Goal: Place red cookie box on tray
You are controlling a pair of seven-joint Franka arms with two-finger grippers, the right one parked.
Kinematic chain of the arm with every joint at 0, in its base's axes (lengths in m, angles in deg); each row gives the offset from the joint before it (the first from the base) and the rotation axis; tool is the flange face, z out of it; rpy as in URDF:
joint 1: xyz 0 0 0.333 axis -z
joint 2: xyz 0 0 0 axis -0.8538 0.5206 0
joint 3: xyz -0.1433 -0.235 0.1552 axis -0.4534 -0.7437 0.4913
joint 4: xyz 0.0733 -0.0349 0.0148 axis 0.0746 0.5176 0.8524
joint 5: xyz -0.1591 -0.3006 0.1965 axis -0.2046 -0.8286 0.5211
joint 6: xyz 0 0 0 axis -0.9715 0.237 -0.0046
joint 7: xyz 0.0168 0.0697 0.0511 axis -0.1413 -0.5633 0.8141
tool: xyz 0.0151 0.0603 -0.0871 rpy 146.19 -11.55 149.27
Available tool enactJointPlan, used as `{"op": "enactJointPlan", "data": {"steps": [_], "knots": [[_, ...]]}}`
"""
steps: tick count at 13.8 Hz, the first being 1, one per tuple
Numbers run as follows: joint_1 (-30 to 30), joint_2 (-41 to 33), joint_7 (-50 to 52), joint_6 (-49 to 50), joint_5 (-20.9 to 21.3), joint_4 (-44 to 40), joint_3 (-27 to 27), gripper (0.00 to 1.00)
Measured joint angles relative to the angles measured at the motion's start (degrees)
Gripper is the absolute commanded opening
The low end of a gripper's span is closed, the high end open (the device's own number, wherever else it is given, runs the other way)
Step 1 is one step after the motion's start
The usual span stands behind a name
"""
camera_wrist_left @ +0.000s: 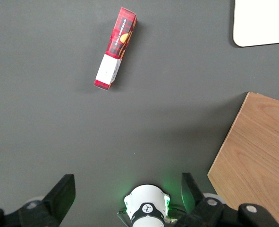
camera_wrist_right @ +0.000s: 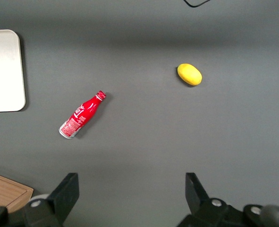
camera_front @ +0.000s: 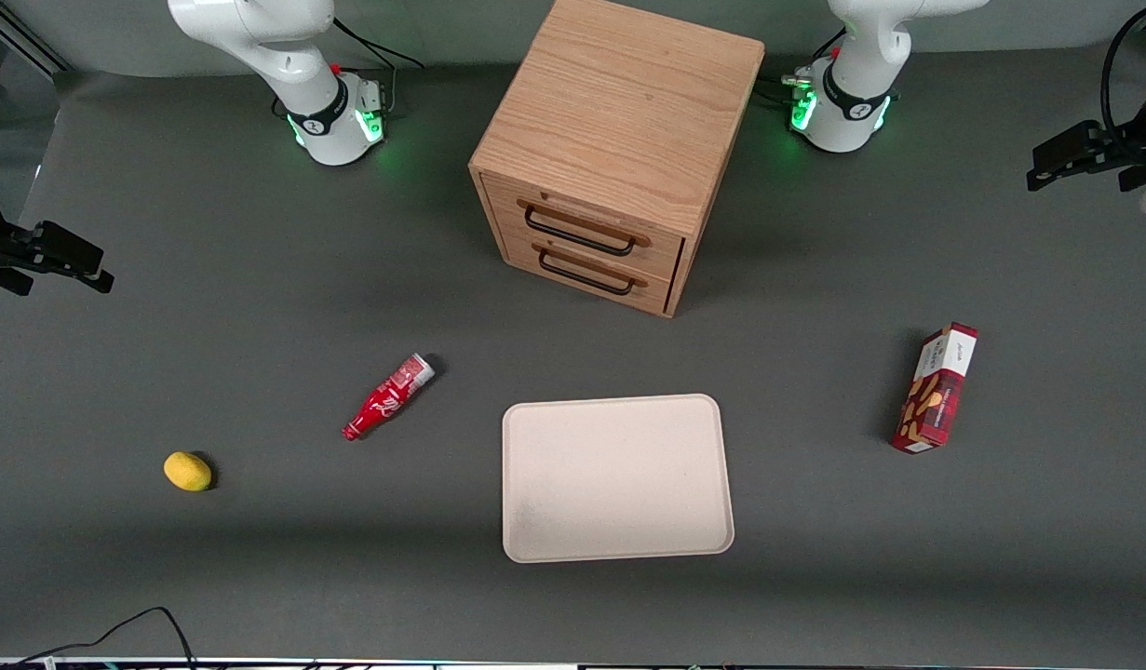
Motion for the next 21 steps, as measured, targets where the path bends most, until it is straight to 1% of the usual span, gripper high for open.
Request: {"op": "enactJointPlan", "data": {"steps": [21], "knots": [[-1.6, -0.2, 0.1, 1.8, 0.0, 0.0, -0.3, 1.00]]}}
